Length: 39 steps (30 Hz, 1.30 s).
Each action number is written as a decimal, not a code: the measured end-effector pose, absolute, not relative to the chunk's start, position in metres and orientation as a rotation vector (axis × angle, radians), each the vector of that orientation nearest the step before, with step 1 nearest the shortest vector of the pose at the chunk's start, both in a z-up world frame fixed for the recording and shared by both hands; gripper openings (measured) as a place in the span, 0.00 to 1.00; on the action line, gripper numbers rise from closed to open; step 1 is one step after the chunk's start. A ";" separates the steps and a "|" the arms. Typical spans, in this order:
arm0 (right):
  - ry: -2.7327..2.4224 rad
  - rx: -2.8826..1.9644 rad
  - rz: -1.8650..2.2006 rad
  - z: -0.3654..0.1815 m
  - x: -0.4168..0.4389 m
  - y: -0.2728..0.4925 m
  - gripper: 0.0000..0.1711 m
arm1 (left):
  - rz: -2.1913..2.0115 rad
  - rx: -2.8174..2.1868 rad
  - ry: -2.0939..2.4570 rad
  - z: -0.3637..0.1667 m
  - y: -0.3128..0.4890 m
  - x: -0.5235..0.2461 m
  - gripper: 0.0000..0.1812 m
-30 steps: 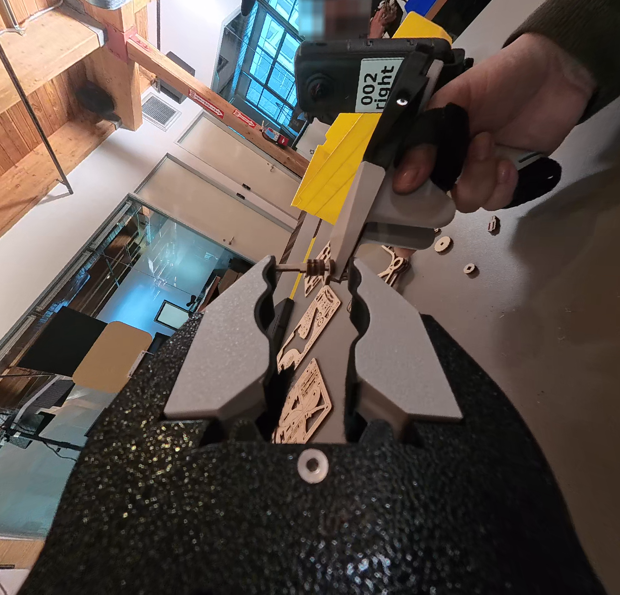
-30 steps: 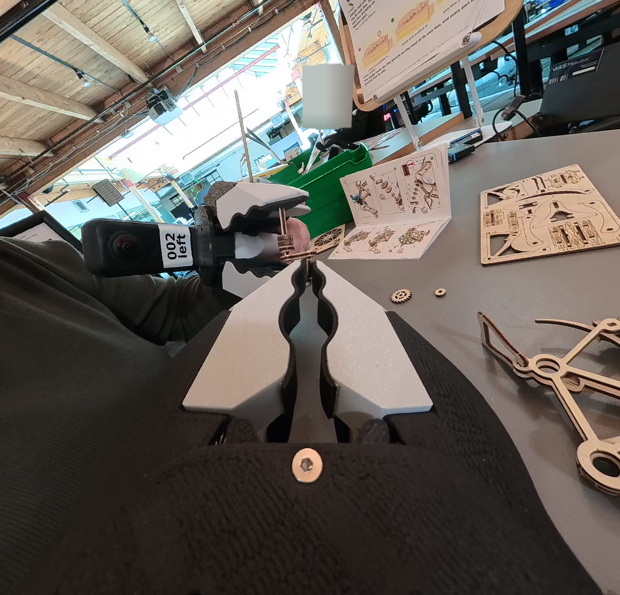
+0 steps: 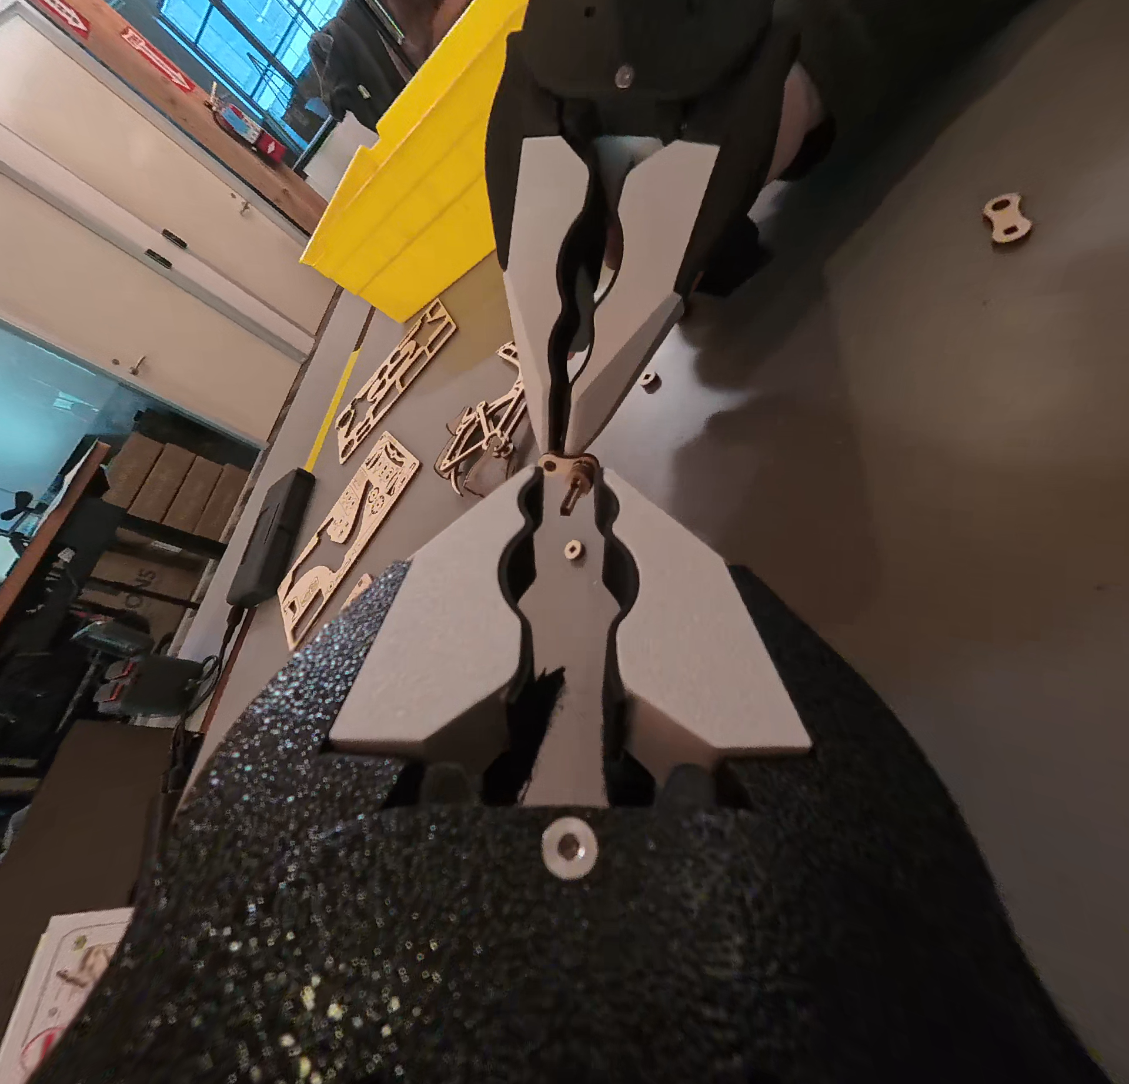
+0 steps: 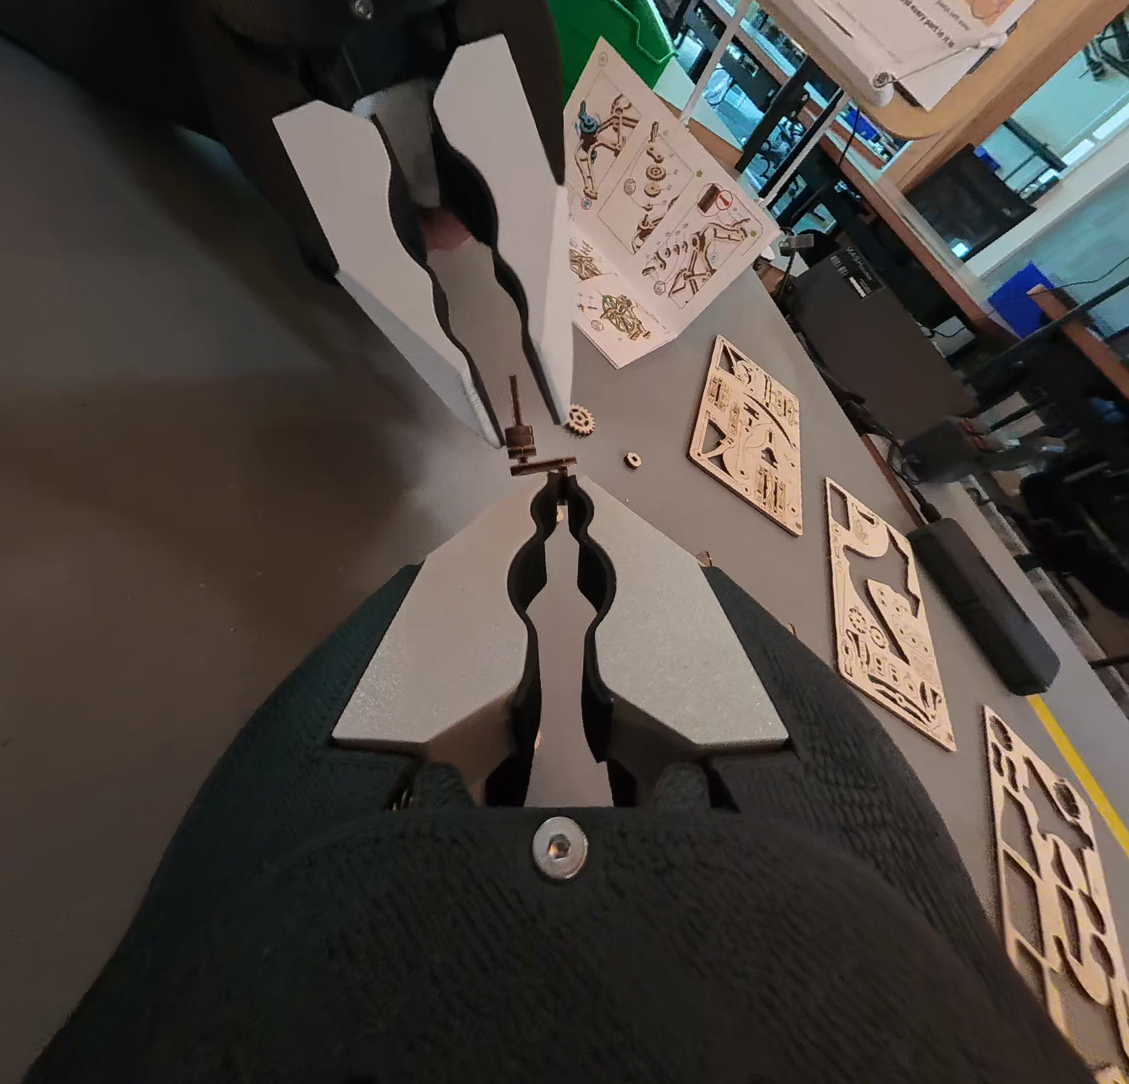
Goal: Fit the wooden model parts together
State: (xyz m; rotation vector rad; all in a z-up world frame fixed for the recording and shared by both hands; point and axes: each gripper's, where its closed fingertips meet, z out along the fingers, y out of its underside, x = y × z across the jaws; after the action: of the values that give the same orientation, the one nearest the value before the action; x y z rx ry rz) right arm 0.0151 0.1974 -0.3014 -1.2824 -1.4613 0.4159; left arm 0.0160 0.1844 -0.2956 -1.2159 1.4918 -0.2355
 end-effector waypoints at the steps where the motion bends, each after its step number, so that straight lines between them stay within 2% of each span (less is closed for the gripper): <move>1: -1.461 -1.282 0.414 -0.302 0.015 0.198 0.00 | -0.228 -1.210 1.498 -0.295 0.184 0.015 0.08; 9: -1.466 -1.277 0.418 -0.302 0.016 0.197 0.00 | -0.210 -1.203 1.535 -0.295 0.182 0.007 0.02; 16: -1.479 -1.274 0.412 -0.305 0.015 0.197 0.00 | -0.190 -1.194 1.556 -0.297 0.182 0.006 0.02; 20: -1.492 -1.265 0.402 -0.307 0.014 0.195 0.00 | -0.178 -1.194 1.565 -0.299 0.182 0.004 0.05; 25: -1.490 -1.269 0.418 -0.307 0.013 0.194 0.00 | -0.173 -1.197 1.580 -0.302 0.181 0.005 0.00; 39: -1.514 -1.329 0.377 -0.316 0.017 0.201 0.00 | -0.194 -1.289 1.509 -0.301 0.192 0.000 0.02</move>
State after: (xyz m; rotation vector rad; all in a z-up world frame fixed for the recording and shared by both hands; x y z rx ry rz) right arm 0.0170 0.2009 -0.3159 -1.3290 -1.5138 0.3769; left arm 0.0001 0.1920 -0.3014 -1.2886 1.5094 -0.1945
